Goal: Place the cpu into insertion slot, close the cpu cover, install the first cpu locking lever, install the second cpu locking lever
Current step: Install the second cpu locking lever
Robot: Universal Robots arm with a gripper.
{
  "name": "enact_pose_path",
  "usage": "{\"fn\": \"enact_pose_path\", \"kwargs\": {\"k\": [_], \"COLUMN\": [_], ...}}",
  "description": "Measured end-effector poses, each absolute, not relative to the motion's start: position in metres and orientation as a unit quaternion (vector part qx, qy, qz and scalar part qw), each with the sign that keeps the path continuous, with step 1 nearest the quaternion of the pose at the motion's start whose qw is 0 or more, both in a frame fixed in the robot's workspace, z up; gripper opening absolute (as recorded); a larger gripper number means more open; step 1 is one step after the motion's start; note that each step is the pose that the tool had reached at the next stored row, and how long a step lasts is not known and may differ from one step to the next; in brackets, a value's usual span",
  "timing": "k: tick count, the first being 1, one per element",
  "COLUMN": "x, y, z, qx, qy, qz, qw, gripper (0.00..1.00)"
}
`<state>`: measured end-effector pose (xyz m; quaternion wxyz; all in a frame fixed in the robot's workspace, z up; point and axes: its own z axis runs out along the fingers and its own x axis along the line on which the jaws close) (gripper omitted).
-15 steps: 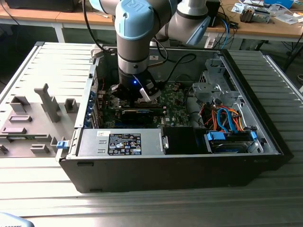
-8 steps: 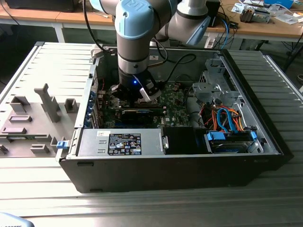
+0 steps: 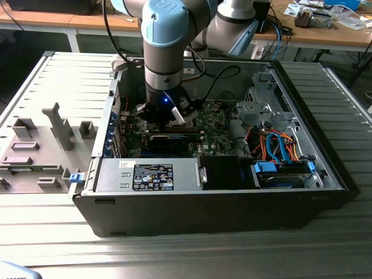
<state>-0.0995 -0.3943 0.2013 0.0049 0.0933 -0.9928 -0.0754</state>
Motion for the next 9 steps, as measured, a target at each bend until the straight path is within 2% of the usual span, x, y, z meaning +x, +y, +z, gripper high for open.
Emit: {"fn": "enact_pose_path", "kwargs": {"k": [9], "x": [-0.0995], "y": [-0.3917], "z": [0.2032], "qx": [0.098], "qy": [-0.992], "qz": [-0.076], "qw": [0.005], "gripper": [0.11]}}
